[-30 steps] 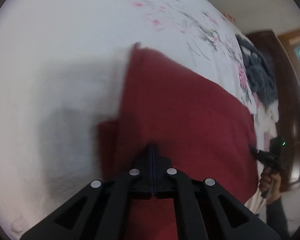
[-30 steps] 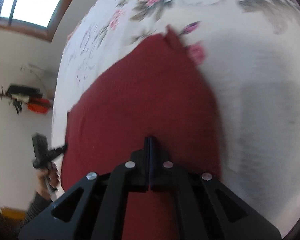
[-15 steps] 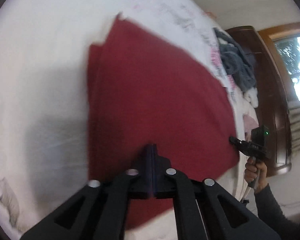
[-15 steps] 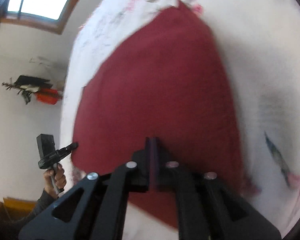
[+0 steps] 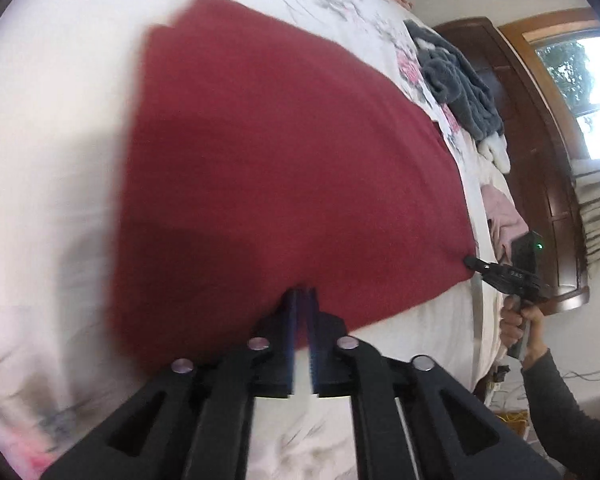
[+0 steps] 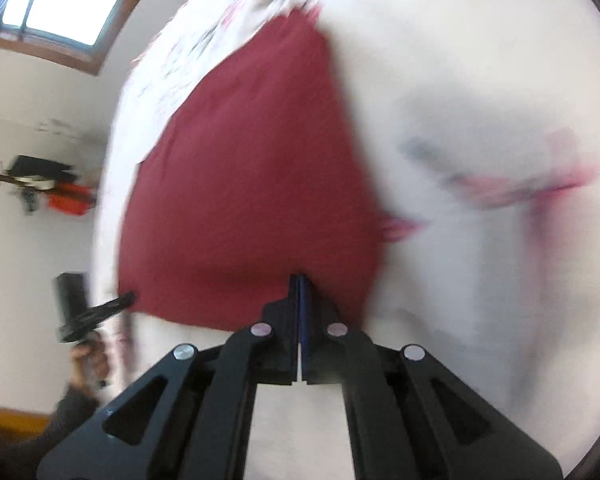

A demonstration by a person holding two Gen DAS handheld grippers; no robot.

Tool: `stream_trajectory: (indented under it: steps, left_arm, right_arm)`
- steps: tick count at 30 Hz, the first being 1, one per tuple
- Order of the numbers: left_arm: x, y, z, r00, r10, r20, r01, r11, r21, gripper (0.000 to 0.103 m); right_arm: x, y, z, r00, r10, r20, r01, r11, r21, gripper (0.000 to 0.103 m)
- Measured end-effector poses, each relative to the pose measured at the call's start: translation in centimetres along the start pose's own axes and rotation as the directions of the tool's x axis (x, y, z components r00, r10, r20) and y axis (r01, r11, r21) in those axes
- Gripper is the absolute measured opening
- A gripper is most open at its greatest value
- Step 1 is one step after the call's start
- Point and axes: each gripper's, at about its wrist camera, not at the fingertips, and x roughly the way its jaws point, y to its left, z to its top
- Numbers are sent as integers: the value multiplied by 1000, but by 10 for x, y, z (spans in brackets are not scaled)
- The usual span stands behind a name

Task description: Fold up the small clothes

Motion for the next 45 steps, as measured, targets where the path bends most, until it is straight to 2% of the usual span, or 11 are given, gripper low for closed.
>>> stream_trajectory:
  steps: [4,8,14,20,28,31,34,36,38,43,45]
  left_arm:
    - [-50,30,-8,993,-10,114,22,994,-105,41]
    - [-85,58,-21,980,2,198,36,982,-186,50]
    - [-89,74,-48,970,-50,236,110,962,-250,59]
    - [-96,74,-61,944,-96,315,183,948,-260,66]
    - [-100,93,-51,911,-178,372,288,921,-263,66]
    - [-100,97,-37,897,-214,387,331,905,-265,67]
    - [-96,97,-20,897,-232,377,343,902,-262,68]
    - [-93,96,-7,898,-245,367,353,898,-263,68]
    - [-88,96,11,896,-273,351,377,886,-271,71]
    - [-64,96,61,897,-328,295,411,865,-288,74]
    - [-44,101,85,892,-375,252,443,833,-330,75]
  right_arm:
    - [-13,59,-20,983,-176,44,181,965,-188,13]
    - [16,173,-83,925,-336,176,376,747,-549,67]
    - [104,293,-164,890,-332,312,431,394,-812,66]
    - [182,341,-206,816,-337,470,513,48,-857,65]
    - [244,360,-195,718,-319,618,588,-195,-785,65]
    - [258,370,-192,691,-302,657,614,-236,-753,61]
    - [269,375,-183,690,-304,657,611,-243,-754,49]
    - [272,377,-176,712,-326,622,587,-209,-782,27]
    - [266,378,-170,728,-323,604,588,-159,-793,16]
    - [240,385,-156,760,-308,572,588,-46,-807,15]
    - [236,389,-154,764,-305,569,590,-28,-807,15]
